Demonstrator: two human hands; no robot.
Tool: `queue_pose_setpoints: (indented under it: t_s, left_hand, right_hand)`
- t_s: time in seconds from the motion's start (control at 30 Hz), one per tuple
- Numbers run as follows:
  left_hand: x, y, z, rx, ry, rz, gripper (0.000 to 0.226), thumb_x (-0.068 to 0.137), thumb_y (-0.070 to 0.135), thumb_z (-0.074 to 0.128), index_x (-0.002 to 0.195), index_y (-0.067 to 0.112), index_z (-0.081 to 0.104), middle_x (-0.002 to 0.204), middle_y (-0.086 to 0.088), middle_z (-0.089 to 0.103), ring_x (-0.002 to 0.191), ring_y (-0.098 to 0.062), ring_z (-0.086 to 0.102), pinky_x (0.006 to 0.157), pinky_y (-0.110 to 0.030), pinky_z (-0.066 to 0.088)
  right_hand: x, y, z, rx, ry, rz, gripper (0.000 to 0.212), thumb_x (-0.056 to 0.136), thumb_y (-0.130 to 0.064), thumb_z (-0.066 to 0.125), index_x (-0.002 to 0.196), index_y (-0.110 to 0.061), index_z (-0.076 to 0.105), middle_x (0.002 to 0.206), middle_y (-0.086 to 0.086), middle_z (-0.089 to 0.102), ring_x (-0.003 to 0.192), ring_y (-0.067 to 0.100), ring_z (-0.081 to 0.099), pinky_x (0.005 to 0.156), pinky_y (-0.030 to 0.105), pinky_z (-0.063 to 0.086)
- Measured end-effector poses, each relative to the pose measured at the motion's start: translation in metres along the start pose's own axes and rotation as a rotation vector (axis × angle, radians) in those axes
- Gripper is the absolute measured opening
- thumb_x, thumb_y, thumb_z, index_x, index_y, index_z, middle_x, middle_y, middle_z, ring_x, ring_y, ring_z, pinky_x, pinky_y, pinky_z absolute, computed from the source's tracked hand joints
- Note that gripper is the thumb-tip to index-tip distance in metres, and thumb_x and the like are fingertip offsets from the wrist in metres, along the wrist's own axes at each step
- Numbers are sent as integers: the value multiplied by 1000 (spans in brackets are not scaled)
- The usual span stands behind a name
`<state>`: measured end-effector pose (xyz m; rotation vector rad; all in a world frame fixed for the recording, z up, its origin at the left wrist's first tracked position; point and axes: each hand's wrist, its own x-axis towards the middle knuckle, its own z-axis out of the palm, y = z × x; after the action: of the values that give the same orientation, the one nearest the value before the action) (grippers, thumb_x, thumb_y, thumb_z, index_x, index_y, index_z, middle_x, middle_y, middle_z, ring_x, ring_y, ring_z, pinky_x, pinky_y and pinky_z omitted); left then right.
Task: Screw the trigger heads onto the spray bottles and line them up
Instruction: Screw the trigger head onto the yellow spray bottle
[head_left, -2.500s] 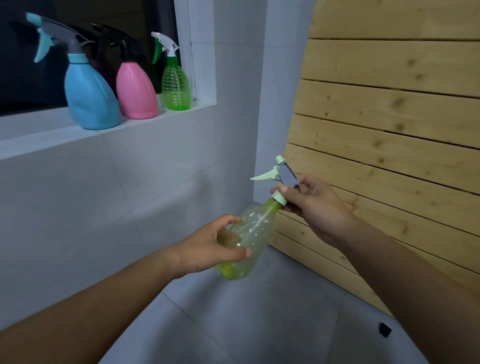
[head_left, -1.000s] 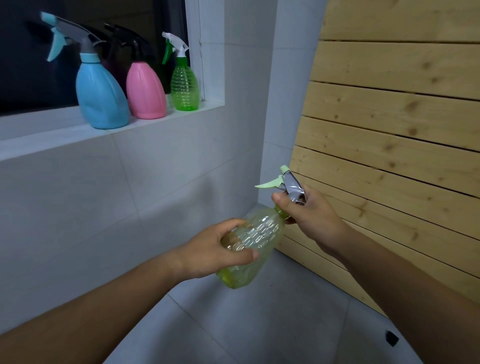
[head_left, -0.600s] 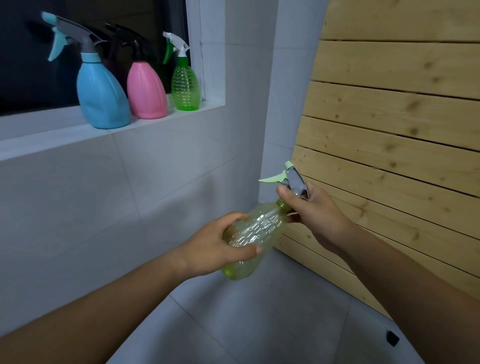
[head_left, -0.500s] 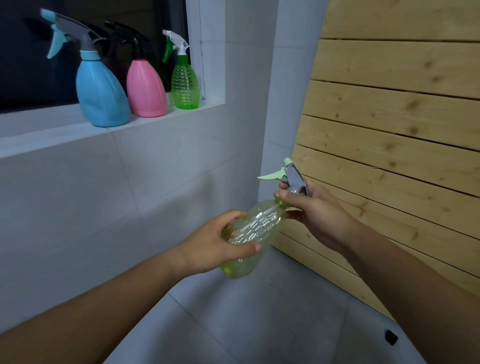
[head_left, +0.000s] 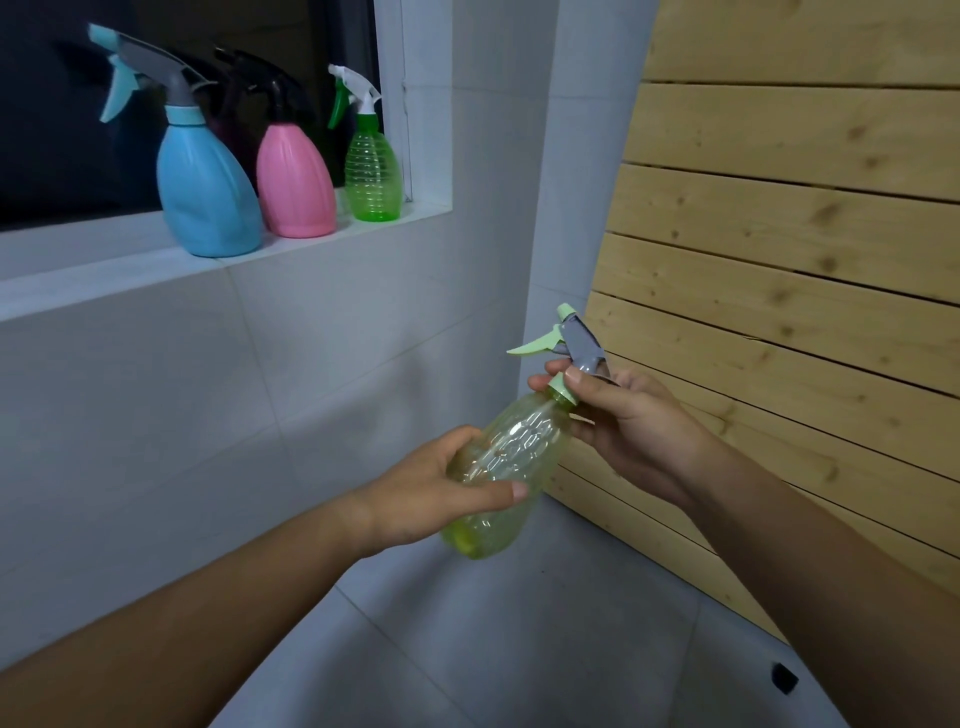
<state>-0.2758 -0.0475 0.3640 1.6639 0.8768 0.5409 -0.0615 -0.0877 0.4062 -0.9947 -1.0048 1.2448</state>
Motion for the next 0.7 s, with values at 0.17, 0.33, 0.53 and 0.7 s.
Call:
queue_pose_setpoints:
  t_s: [0.17,0.33,0.53,0.7]
  left_hand:
    - [-3,2,1,-48,-5,9,58,66,36,87,115,17,63,92,5,74,85,-10,71,79,-29,58]
    - [0,4,8,75,131,70,50,70,33,91,107,17,61,88,1,71,73,-8,66,73,-30,58]
    - [2,0,12,211,216,91,52,58,55,85,95,32,57,83,8,70,69,-8,64,71,-33,57]
    - [-2,1,4,94,69,29,48,76,35,88,113,24,61,91,10,71,74,2,66,67,-18,52]
  right_hand:
    - [2,2,5,68,-70,-23,29,83,-18,62,111,-9,65,105,12,73,110,26,66,102,41,49]
    - [6,9,11,38,43,-99,17,91,-15,59,105,-9,66,98,13,72,103,27,65,99,41,52]
    - [5,13,15,-29,136,-119,11,91,-16,61,96,-11,70,98,12,73,99,27,65,102,44,49]
    - [0,14,16,-49,121,-81,18,88,-24,64,97,-11,71,103,11,75,95,22,71,92,39,52]
